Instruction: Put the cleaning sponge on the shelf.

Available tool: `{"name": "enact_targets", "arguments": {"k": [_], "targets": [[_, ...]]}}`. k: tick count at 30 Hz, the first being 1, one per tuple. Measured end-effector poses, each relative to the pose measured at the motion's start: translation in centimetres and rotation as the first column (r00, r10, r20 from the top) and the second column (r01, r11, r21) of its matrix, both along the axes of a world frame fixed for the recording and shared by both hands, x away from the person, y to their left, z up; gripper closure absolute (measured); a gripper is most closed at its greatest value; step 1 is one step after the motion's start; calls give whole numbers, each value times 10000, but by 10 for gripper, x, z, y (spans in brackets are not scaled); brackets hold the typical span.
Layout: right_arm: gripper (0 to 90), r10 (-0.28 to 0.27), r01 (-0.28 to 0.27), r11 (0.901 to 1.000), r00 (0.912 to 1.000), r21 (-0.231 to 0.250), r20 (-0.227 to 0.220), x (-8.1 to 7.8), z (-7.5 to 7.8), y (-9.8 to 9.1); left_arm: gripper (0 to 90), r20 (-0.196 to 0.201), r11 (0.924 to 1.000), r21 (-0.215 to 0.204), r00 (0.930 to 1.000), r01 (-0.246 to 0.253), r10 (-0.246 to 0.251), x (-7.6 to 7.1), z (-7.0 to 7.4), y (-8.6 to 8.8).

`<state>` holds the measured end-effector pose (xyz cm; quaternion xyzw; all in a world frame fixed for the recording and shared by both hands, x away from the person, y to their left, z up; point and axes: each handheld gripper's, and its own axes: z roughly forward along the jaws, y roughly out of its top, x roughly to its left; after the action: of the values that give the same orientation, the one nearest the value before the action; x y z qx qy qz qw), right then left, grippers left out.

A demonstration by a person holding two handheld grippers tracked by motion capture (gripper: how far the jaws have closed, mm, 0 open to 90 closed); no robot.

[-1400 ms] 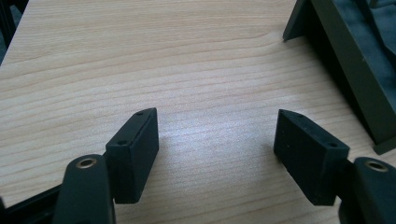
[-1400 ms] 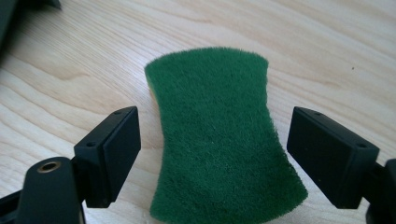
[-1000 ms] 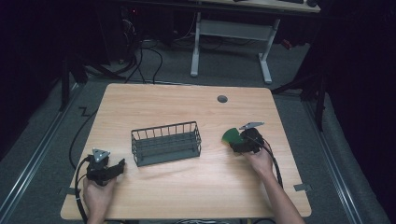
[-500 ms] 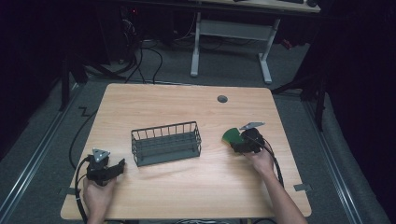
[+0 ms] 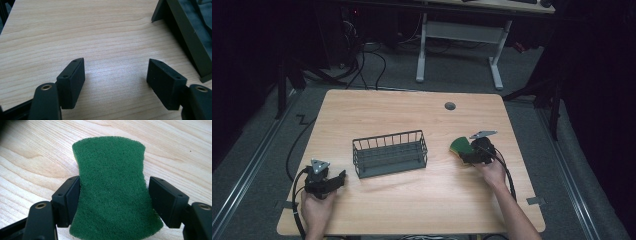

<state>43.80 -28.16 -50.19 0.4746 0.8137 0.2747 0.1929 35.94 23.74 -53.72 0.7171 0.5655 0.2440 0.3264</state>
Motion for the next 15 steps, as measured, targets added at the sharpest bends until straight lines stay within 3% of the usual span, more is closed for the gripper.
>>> {"name": "enact_targets", "arguments": {"k": [15], "targets": [[280,237,-238,9996,9997,148,69,-7,10,-6,314,-8,10000,-24,10000,7,-7,0,0,0]]}}
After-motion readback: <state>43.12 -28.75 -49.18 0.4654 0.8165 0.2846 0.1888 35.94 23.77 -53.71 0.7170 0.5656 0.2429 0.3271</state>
